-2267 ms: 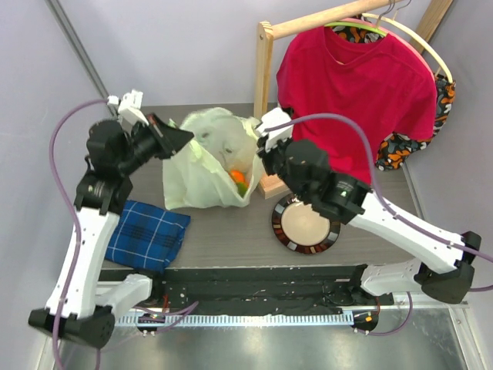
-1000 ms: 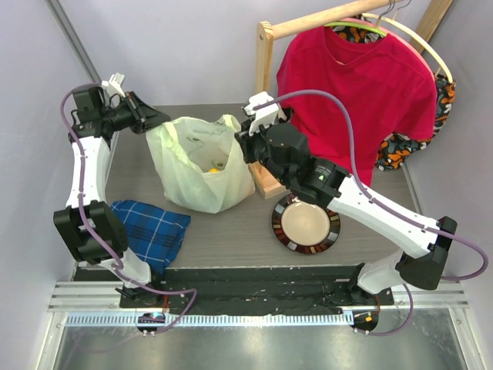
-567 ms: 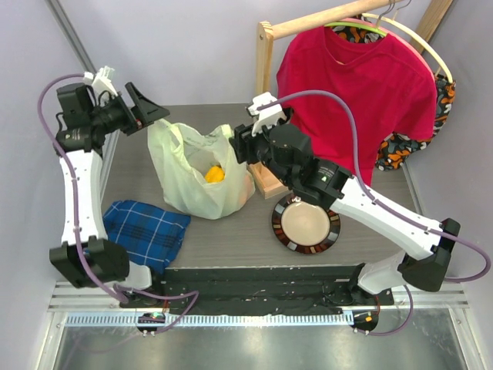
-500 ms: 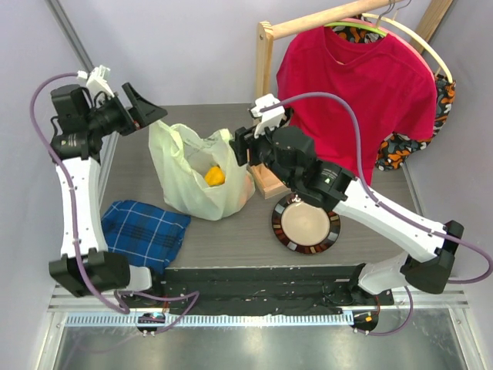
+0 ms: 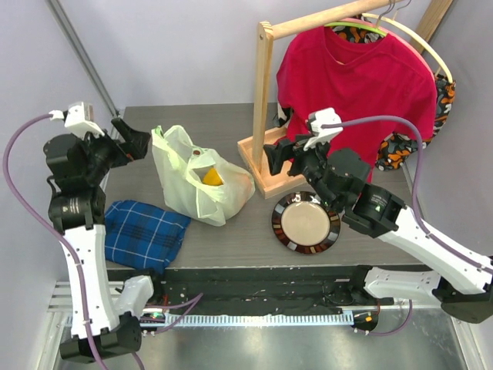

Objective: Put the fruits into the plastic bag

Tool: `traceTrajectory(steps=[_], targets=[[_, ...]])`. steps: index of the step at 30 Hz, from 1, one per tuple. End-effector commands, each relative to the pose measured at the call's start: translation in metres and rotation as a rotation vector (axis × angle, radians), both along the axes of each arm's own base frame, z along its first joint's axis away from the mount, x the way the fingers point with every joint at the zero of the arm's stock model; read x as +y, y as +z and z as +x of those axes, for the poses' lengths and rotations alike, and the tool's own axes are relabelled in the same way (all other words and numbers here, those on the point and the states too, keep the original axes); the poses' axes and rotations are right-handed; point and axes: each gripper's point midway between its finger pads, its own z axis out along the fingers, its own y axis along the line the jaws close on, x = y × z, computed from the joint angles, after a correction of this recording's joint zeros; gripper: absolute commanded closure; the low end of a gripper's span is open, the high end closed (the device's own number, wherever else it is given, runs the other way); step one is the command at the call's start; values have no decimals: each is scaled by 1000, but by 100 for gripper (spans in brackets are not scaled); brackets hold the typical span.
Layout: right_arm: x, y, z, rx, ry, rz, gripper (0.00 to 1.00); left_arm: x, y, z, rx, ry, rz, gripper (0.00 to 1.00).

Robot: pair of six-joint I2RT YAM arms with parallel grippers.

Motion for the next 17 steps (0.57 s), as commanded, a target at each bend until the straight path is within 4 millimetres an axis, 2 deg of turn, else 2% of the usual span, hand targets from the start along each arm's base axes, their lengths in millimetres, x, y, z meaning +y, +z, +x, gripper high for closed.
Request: traceTrajectory(steps=[1, 7, 8, 11, 17], targets=[[-42, -15, 7, 18, -188, 19, 10, 16, -2, -10, -71, 95, 73, 0], [-72, -35, -2, 26, -268, 40, 10, 26, -21, -34, -57, 176, 101, 0], [-74, -43, -2, 33, -278, 33, 9, 28, -23, -36, -56, 191, 107, 0], [-83, -49, -4, 30, -304, 43, 9, 29, -32, -39, -31, 188, 122, 0], [-88, -54, -5, 33, -319, 40, 9, 20, -31, -41, -38, 145, 114, 0]])
